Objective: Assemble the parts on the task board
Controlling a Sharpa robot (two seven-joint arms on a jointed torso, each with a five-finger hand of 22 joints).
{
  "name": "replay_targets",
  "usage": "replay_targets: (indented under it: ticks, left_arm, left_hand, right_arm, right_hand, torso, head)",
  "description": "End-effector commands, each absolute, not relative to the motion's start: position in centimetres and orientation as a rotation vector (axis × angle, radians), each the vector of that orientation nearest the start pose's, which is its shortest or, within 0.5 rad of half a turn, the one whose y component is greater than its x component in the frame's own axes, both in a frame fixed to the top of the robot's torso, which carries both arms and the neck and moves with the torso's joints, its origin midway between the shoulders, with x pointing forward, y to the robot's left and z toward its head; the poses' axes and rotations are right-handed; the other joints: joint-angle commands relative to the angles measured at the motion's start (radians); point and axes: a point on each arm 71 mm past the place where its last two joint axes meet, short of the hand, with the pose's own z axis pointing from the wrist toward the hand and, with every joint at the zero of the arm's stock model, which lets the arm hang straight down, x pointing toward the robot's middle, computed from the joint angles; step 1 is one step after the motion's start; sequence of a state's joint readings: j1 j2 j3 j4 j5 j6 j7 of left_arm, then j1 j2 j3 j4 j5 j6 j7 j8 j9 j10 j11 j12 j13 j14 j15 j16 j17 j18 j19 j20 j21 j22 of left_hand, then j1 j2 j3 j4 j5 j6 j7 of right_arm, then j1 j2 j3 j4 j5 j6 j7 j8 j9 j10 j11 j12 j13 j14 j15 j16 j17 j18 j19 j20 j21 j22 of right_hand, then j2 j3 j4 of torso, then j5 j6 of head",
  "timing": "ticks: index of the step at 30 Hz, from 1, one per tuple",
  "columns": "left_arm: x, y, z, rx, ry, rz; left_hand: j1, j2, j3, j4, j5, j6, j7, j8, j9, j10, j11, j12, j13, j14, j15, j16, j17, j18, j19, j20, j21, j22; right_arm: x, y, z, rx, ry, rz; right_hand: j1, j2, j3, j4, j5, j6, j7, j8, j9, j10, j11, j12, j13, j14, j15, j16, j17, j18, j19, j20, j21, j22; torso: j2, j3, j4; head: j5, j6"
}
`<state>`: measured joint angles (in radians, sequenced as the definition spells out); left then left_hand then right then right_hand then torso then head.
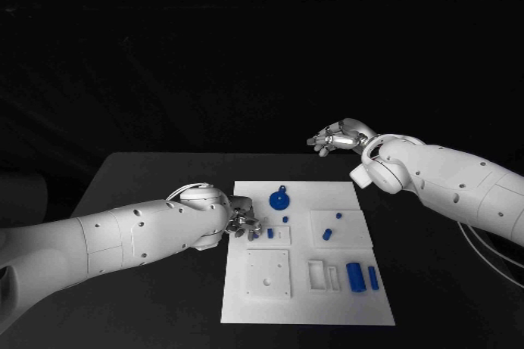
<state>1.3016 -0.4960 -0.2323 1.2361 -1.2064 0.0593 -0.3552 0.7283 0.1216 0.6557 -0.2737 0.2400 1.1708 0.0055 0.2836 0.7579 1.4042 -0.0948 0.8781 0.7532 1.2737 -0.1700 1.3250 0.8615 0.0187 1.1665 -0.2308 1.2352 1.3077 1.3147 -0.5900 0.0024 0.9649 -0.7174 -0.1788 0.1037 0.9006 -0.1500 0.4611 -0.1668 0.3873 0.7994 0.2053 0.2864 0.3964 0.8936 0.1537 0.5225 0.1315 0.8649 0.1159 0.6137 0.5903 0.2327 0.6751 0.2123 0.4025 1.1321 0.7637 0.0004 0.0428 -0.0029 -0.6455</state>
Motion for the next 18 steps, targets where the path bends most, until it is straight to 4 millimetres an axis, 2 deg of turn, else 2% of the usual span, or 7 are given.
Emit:
replay_targets:
  ticks: [1, 7, 18]
  left_arm:
    - [51.7, 13.0, -25.0, 0.198, 2.211, -0.321]
    - [52.0, 13.6, -25.0, 0.206, 2.194, -0.294]
    - [52.4, 14.3, -24.8, 0.228, 2.151, -0.26]
  left_hand:
    - [0.015, 0.005, 0.028, -0.021, 0.213, 0.005, 0.005, -0.002, -0.001, 0.0, -0.007, 0.006, 0.002, 0.018, -0.022, 0.004, 0.002, 0.137, -0.003, -0.014, 0.004, 0.014]
    - [0.019, 0.002, 0.029, -0.021, 0.213, 0.006, 0.005, -0.001, -0.001, 0.0, -0.007, 0.006, 0.002, 0.018, -0.022, 0.004, 0.002, 0.137, -0.003, -0.014, 0.005, 0.014]
    - [0.023, -0.002, 0.03, -0.021, 0.213, 0.007, 0.005, -0.001, -0.001, 0.0, -0.007, 0.006, 0.002, 0.018, -0.023, 0.005, 0.003, 0.137, -0.003, -0.014, 0.007, 0.014]
  right_arm:
    - [59.7, -23.9, -14.2, 0.51, 1.629, 0.947]
    - [59.7, -23.9, -14.1, 0.511, 1.628, 0.946]
    - [59.7, -24.0, -14.1, 0.511, 1.628, 0.945]
  right_hand:
    - [-0.001, 0.008, -0.002, 0.003, 0.003, -0.003, 0.005, 0.003, -0.001, -0.005, 0.001, 0.006, -0.001, -0.005, 0.001, 0.007, -0.001, 0.02, 0.001, 0.008, -0.007, 0.001]
    - [-0.001, 0.008, -0.002, 0.003, 0.003, -0.003, 0.005, 0.003, -0.001, -0.005, 0.001, 0.006, -0.002, -0.005, 0.001, 0.007, -0.001, 0.02, 0.001, 0.008, -0.007, 0.001]
    - [0.0, 0.008, -0.003, 0.003, 0.002, -0.003, 0.005, 0.003, -0.002, -0.005, 0.001, 0.007, -0.002, -0.005, 0.001, 0.007, -0.001, 0.021, 0.0, 0.008, -0.007, 0.002]
  torso:
    - [0.0, 0.0004, 0.0001]
    - [0.0, 0.0012, 0.0003]
    - [0.0, 0.0, 0.0004]
  head:
    - [0.0, 0.001]
    - [-0.001, 0.002]
    - [-0.003, 0.002]
